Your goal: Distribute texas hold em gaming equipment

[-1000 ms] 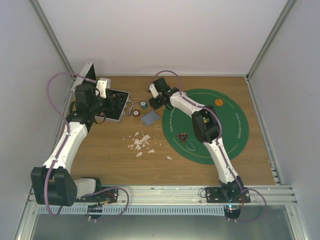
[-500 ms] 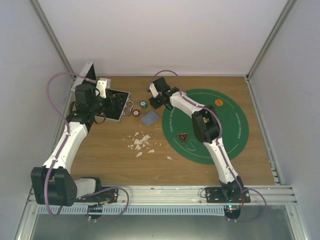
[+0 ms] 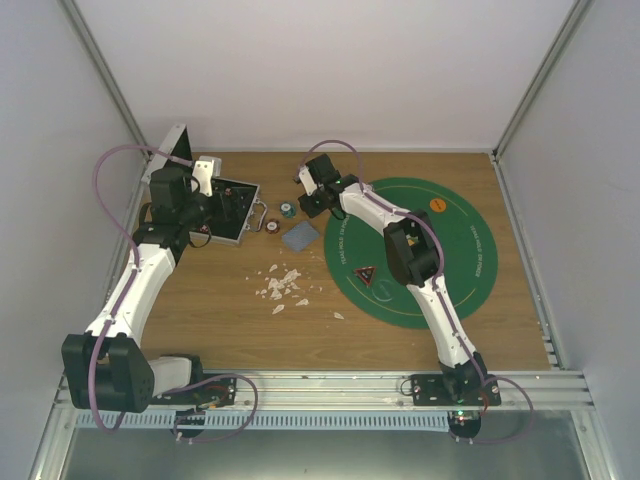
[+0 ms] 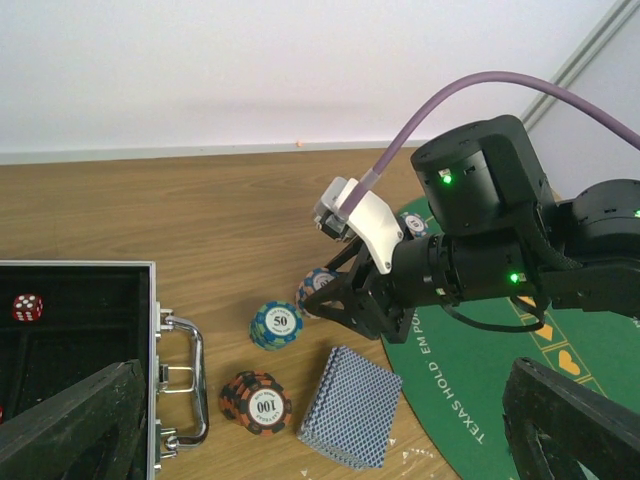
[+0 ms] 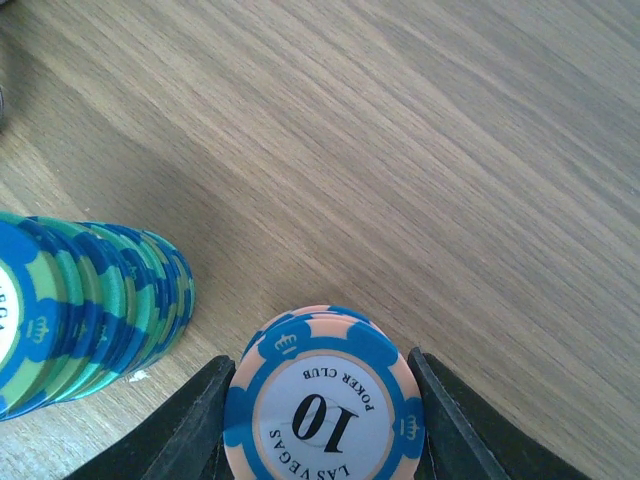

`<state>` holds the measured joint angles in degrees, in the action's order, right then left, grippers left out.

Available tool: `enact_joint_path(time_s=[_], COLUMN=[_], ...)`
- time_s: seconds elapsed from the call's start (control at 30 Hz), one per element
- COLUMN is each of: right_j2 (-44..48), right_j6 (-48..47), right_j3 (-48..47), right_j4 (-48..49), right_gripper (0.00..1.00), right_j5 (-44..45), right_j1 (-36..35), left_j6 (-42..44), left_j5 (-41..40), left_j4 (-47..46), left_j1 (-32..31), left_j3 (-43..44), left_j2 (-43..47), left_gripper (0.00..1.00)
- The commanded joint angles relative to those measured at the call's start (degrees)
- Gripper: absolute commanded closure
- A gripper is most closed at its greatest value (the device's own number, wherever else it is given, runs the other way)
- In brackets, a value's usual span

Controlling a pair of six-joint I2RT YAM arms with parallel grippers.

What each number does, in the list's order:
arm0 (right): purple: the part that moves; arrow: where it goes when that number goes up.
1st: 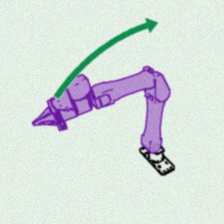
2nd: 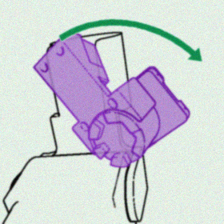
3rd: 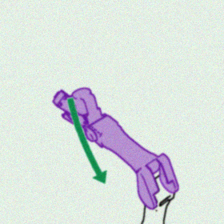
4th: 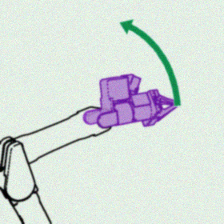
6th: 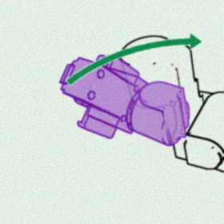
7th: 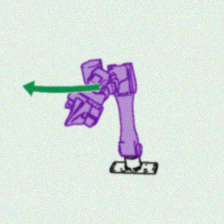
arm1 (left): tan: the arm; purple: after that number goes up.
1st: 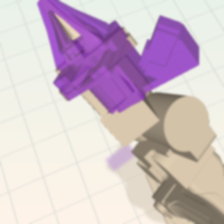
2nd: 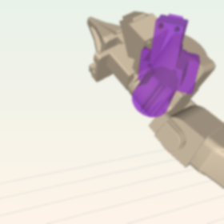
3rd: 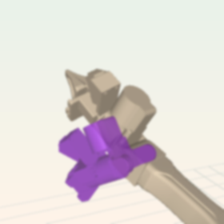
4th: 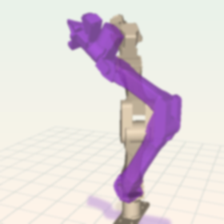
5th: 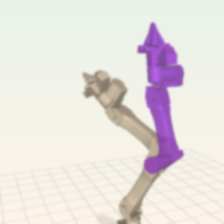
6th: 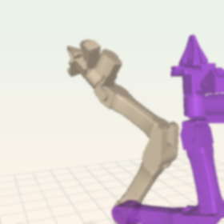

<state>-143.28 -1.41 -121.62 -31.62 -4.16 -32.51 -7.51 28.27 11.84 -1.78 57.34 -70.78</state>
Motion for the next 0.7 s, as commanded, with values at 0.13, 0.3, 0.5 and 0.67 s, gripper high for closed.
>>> enact_joint_path(time_s=[0.13,0.3,0.5,0.67], right_j2=[5.02,6.88,12.68,20.18], right_j6=[0.87,1.32,1.32,1.28], right_j3=[-1.43,-0.04,7.44,18.53], right_j4=[1.03,1.34,4.79,8.03], right_gripper=[0.61,0.62,0.62,0.62], right_j5=[0.2,-0.1,0.72,1.26], right_j1=[-0.54,-0.57,-0.11,2.46], left_j6=[-0.45,-0.24,0.11,0.19], left_j5=[0.39,0.07,-0.78,-1.31], left_j4=[-1.79,-1.67,-1.41,-1.29], left_j1=[-0.33,-0.33,-0.33,-0.33], left_j3=[1.64,1.63,1.72,1.65], left_j2=[0.08,0.04,0.12,0.14], left_gripper=[0.02,0.02,0.02,0.02])
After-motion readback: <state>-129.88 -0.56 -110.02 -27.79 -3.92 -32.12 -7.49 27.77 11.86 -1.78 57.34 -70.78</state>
